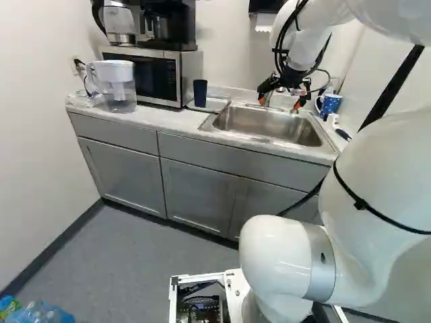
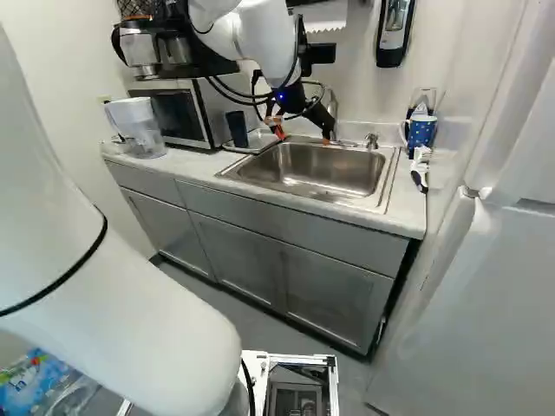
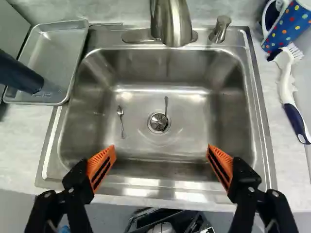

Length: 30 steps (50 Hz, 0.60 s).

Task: Rinse the cup and place it in the tray

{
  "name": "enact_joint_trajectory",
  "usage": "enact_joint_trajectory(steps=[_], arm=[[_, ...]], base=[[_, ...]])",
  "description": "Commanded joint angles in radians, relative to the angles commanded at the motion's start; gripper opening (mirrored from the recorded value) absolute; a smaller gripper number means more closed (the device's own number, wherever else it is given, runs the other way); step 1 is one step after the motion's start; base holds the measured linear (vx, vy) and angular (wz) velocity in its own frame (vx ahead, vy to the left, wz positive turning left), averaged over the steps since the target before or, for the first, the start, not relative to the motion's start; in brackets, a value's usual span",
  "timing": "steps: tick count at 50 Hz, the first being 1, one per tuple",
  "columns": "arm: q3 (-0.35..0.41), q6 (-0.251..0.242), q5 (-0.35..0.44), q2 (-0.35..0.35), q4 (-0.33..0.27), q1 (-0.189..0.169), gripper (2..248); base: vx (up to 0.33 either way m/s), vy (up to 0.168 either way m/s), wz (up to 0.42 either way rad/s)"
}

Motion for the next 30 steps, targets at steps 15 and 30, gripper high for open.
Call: enact_joint_trajectory(steps=[15,30], arm=[[0.0,0.0,0.0,0.0,0.0,0.0,247],[0.0,0.0,0.0,0.0,0.0,0.0,247]], base=[[-0.106,0.046,-0.005],[-0.1,0.023,-0.096]])
